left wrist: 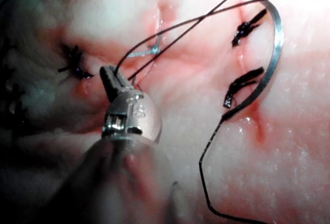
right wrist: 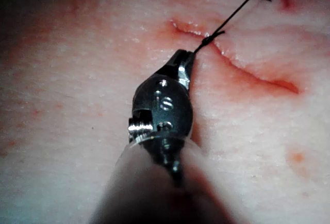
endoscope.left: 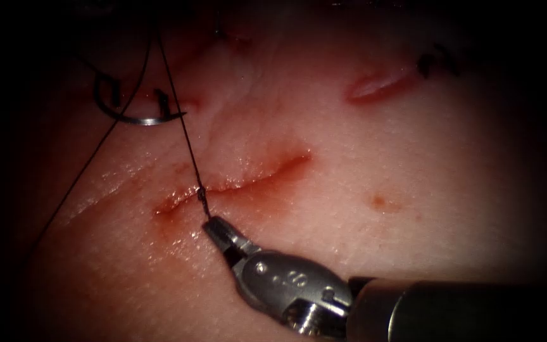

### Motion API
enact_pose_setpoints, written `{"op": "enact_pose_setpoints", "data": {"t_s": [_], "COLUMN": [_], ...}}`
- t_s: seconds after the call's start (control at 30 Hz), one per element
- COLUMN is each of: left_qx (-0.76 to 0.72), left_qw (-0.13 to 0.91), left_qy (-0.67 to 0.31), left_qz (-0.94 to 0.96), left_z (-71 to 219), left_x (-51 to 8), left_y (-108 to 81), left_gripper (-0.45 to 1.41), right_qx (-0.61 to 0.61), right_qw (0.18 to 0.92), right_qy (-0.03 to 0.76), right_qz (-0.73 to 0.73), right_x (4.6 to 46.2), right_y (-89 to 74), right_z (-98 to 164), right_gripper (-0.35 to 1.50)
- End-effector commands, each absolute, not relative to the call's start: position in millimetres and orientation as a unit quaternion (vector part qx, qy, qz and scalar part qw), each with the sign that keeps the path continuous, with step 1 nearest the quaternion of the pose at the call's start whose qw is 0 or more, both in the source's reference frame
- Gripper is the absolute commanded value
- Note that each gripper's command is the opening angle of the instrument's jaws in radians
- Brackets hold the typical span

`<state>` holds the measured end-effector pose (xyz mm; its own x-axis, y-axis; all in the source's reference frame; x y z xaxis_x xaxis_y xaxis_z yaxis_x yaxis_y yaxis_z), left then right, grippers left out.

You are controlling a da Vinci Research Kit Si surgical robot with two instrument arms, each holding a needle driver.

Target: Wound Closure

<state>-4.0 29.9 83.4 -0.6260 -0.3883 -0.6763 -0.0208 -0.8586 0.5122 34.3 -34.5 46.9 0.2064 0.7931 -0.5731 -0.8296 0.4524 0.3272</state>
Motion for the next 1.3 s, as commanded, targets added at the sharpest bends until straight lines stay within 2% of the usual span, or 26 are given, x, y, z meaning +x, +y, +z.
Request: {"op": "enact_pose_setpoints", "data": {"t_s": [0.03, 0.3, 0.43, 0.47, 0.5, 0.53, 0.57, 0.6, 0.63, 0.7, 0.77, 0.8, 0.83, 0.87, 0.93, 1.03, 1.07, 1.23, 1.27, 1.3], "left_qx": [0.417, 0.408, 0.439, 0.441, 0.451, 0.457, 0.457, 0.466, 0.473, 0.483, 0.503, 0.51, 0.515, 0.519, 0.527, 0.539, 0.547, 0.565, 0.567, 0.57], "left_qw": [0.107, 0.11, 0.098, 0.098, 0.093, 0.09, 0.09, 0.086, 0.086, 0.084, 0.079, 0.077, 0.074, 0.073, 0.068, 0.064, 0.062, 0.064, 0.065, 0.065], "left_qy": [-0.247, -0.252, -0.236, -0.235, -0.227, -0.222, -0.222, -0.214, -0.209, -0.203, -0.196, -0.194, -0.193, -0.191, -0.186, -0.18, -0.177, -0.168, -0.166, -0.165], "left_qz": [-0.868, -0.87, -0.861, -0.861, -0.858, -0.857, -0.857, -0.854, -0.851, -0.848, -0.838, -0.834, -0.832, -0.83, -0.826, -0.82, -0.816, -0.806, -0.804, -0.802], "left_z": [84.0, 84.7, 84.2, 84.0, 83.2, 82.6, 82.6, 81.4, 80.6, 79.3, 76.8, 75.7, 75.0, 74.2, 72.5, 70.3, 69.3, 67.1, 66.8, 66.4], "left_x": [-4.2, -3.6, -4.2, -4.3, -4.6, -4.7, -4.7, -5.0, -5.1, -5.3, -5.7, -5.9, -6.0, -6.2, -6.5, -6.8, -7.0, -7.4, -7.4, -7.4], "left_y": [30.8, 30.8, 29.4, 29.1, 28.7, 28.4, 28.4, 28.1, 27.9, 27.6, 27.0, 26.7, 26.5, 26.4, 26.2, 26.1, 25.9, 25.3, 25.2, 25.1], "left_gripper": [-0.45, -0.45, -0.45, -0.45, -0.45, -0.45, -0.45, -0.45, -0.45, -0.45, -0.45, -0.45, -0.45, -0.45, -0.45, -0.45, -0.45, -0.45, -0.45, -0.45], "right_qx": [-0.025, -0.022, -0.036, -0.039, -0.045, -0.047, -0.047, -0.051, -0.054, -0.049, -0.076, -0.089, -0.096, -0.102, -0.093, -0.085, -0.092, -0.052, -0.042, -0.023], "right_qw": [0.777, 0.779, 0.785, 0.793, 0.799, 0.796, 0.796, 0.791, 0.788, 0.787, 0.808, 0.817, 0.823, 0.828, 0.838, 0.834, 0.828, 0.802, 0.796, 0.787], "right_qy": [0.352, 0.35, 0.408, 0.416, 0.426, 0.434, 0.434, 0.443, 0.447, 0.45, 0.459, 0.473, 0.485, 0.49, 0.491, 0.499, 0.508, 0.527, 0.529, 0.527], "right_qz": [0.521, 0.52, 0.464, 0.443, 0.422, 0.419, 0.419, 0.419, 0.419, 0.418, 0.363, 0.318, 0.28, 0.251, 0.222, 0.219, 0.221, 0.277, 0.291, 0.32], "right_x": [35.2, 35.1, 35.1, 35.1, 34.9, 34.9, 34.9, 34.7, 34.6, 34.2, 33.2, 32.8, 32.5, 32.2, 32.0, 31.8, 31.8, 32.1, 32.3, 32.6], "right_y": [-35.1, -35.3, -34.4, -34.3, -34.1, -34.0, -34.0, -33.9, -33.7, -33.5, -32.9, -32.6, -32.2, -31.7, -30.6, -29.1, -28.3, -26.4, -26.2, -25.7], "right_z": [47.4, 47.5, 47.2, 47.1, 46.9, 46.7, 46.7, 46.4, 46.2, 45.9, 45.2, 44.9, 44.7, 44.5, 44.0, 43.7, 43.7, 44.5, 44.7, 45.1], "right_gripper": [-0.35, -0.35, -0.35, -0.21, 0.26, 0.49, 0.49, 0.98, 1.1, 1.15, 0.93, 0.73, 0.41, 0.29, 0.14, 0.07, -0.35, -0.35, -0.16, 0.32]}}
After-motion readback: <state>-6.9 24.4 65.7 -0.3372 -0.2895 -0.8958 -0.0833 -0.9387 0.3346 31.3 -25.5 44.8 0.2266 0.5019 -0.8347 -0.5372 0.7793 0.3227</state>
